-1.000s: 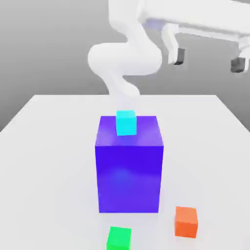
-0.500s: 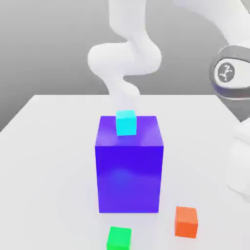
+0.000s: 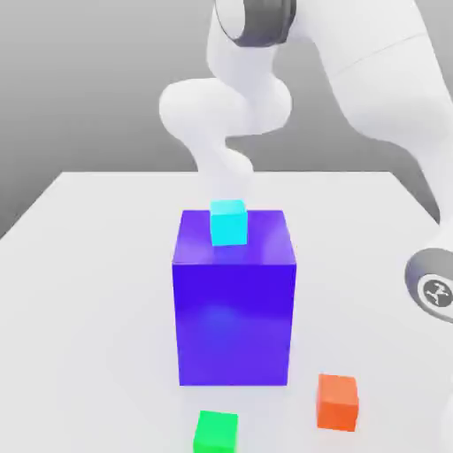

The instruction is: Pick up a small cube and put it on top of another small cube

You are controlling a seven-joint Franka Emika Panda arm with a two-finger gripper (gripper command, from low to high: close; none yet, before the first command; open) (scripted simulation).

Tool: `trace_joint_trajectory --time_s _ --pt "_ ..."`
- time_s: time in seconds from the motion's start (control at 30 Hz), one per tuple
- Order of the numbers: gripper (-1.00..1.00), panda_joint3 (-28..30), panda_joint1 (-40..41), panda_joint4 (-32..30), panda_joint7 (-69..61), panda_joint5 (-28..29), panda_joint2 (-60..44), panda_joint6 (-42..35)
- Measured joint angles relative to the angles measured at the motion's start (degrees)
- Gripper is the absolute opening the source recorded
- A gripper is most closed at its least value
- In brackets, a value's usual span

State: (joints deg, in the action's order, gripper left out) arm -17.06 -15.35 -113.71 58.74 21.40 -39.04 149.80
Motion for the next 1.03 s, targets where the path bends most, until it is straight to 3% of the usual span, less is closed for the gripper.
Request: trace_joint_trajectory --time_s 0.17,0.53,0.67,0.7,0.9,1.03 --pt "-1.00 -2.50 2.76 -2.65 -1.67 -3.98 7.82 -5.06" --pt "-1.00 9.70 17.54 -21.23 15.54 -17.80 25.86 -2.20" --pt "-1.00 13.73 19.86 -24.18 20.26 -19.26 22.45 4.69" --pt "1.00 13.99 19.89 -24.24 20.59 -19.14 21.07 6.14" --pt "1.00 14.14 19.89 -24.27 20.75 -19.08 20.38 6.83" --pt "1.00 13.84 20.21 -24.63 20.31 -19.86 26.04 1.54"
